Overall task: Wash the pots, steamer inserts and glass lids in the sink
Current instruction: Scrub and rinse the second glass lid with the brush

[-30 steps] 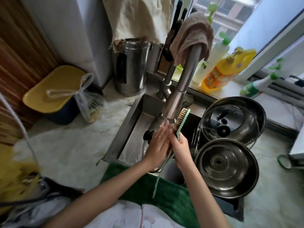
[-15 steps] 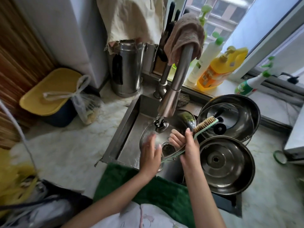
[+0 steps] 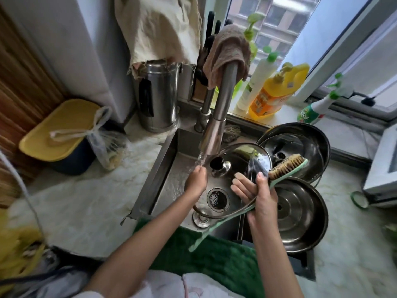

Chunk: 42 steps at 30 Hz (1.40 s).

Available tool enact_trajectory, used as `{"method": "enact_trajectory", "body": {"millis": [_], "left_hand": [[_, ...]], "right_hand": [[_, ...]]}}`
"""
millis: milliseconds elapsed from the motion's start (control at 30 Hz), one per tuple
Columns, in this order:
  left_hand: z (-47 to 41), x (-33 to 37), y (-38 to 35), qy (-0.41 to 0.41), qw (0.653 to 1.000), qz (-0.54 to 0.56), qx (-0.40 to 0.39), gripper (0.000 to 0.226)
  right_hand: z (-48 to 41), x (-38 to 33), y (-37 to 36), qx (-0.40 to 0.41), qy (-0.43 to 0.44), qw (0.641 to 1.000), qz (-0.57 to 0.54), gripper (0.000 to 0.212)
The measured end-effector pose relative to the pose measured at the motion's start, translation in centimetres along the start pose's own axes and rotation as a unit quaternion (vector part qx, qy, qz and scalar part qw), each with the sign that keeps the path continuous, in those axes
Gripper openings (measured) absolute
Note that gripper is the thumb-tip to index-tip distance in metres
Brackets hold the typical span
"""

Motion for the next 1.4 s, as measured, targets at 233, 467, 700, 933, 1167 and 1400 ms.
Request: {"method": "enact_trajectory", "body": {"millis": [233, 467, 700, 933, 1167, 1400], "left_hand": [[7.1, 0.9, -5.2, -0.079, 0.970, 0.182, -0.137, 0.050], [10.2, 3.4, -1.1, -0.004, 0.867, 0.413, -0.278, 0.037], [10.1, 2.4, -2.2, 0.110, 0.858, 0.288, -0.410, 0.105], [8.4, 0.7, -1.1, 0.176, 0.900, 0.206, -0.340, 0.029], [8.1, -0.3, 1.8, 0.068, 0.894, 0.325, -0.300, 0.047], [7.5, -1.4, 5.1, -0.044, 0.898, 0.323, -0.296, 0.086]], "right_hand": [[-0.5, -2.5, -0.4, -0.022, 0.049, 0.994, 0.100, 0.010], [1.1, -4.9, -1.7, -0.138, 0.069, 0.956, 0.250, 0.017], [3.6, -2.8, -2.3, -0.269, 0.104, 0.821, 0.492, 0.011], [5.1, 2.0, -5.0, -0.315, 0.189, 0.619, 0.695, 0.019], [6.3, 2.3, -5.9, -0.359, 0.215, 0.611, 0.672, 0.036], [0.4, 0.9, -2.5, -0.189, 0.018, 0.763, 0.618, 0.054]]}}
Point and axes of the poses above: each hand's wrist, its own z-axis away from the middle knuckle, its own y-axis out of the back of the hand, x = y × z, the point moved 9 cm from there along -z, towards the middle knuckle, and after that the axes turned 13 degrees about -x, right-handed, at the moved point
